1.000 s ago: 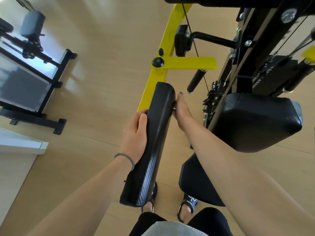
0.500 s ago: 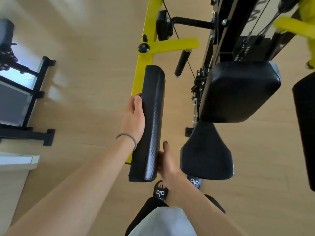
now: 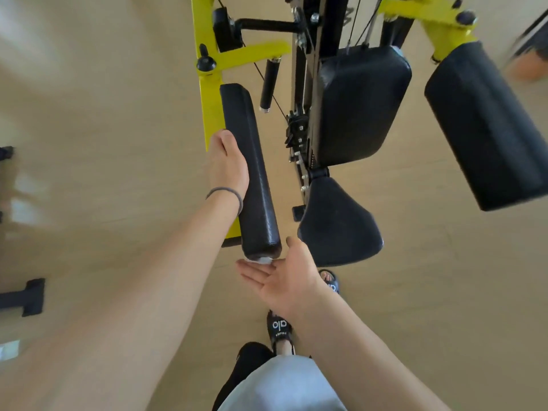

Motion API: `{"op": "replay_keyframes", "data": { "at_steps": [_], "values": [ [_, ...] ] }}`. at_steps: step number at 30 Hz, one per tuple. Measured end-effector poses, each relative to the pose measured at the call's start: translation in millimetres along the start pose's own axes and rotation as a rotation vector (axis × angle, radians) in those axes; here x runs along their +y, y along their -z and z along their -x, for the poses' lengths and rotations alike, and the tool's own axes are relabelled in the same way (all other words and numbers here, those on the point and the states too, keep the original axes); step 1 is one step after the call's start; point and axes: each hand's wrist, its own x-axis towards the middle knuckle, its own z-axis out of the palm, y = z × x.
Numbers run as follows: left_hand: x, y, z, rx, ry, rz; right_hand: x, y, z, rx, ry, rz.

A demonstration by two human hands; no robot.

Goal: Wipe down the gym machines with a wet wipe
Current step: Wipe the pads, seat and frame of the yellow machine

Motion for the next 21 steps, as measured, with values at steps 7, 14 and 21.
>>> {"op": "replay_keyframes", "data": {
  "at_steps": [7, 14, 21],
  "values": [
    [-16.4, 2.0, 9.6, -0.048, -0.133, -0.109, 0.6, 4.2, 32.6, -0.027, 0.188, 0.264],
    [-14.5, 2.1, 55.4, -0.034, -0.339, -0.398, -23.1, 53.5, 38.4, 0.055, 0.417, 0.166],
    [-2.7, -40.2, 125.3, -0.129, -0.762, -0.445, -75.7, 132.2, 11.7, 0.192, 0.463, 0.157]
  ]
}}
